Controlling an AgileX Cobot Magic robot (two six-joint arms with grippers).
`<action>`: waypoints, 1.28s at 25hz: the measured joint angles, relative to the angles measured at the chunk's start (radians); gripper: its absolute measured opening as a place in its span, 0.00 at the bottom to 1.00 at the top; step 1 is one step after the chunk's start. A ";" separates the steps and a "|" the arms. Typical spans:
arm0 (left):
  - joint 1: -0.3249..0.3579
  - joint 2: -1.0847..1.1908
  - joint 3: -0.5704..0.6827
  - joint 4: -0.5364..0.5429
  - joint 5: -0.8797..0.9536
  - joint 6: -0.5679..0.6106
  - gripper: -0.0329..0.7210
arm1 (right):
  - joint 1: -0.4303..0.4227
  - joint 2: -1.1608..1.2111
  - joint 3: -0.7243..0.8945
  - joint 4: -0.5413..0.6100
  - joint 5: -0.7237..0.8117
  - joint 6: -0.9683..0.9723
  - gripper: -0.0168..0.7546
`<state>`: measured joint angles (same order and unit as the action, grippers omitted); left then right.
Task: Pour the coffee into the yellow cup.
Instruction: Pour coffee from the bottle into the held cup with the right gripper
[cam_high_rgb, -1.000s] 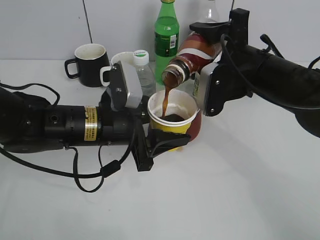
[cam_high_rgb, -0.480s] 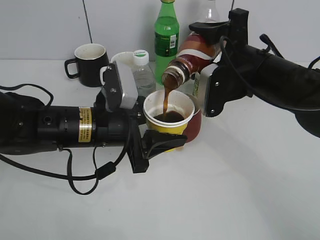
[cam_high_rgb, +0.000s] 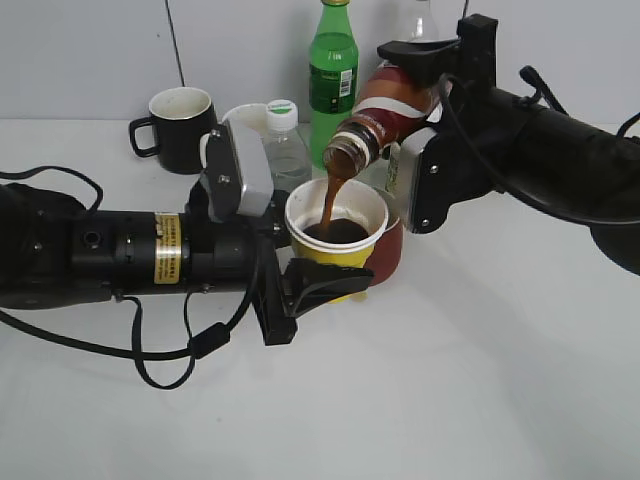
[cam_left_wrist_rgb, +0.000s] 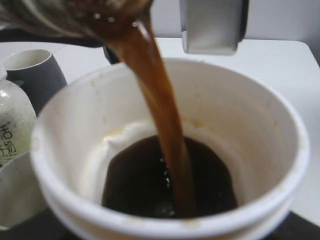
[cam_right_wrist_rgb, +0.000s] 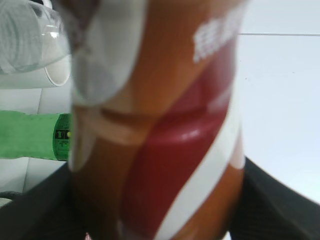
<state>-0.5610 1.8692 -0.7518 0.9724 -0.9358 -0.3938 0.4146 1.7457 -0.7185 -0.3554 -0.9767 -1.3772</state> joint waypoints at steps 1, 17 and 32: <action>0.000 0.000 0.000 0.000 0.000 0.000 0.64 | 0.000 0.000 0.000 0.000 0.000 -0.007 0.68; 0.000 0.000 0.000 -0.001 0.000 0.000 0.64 | 0.000 0.000 0.000 0.000 -0.002 -0.040 0.68; 0.000 0.000 0.000 -0.001 -0.018 0.000 0.64 | 0.000 -0.001 0.000 0.026 -0.009 -0.030 0.68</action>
<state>-0.5610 1.8692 -0.7518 0.9712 -0.9538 -0.3938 0.4146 1.7447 -0.7185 -0.3296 -0.9857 -1.4071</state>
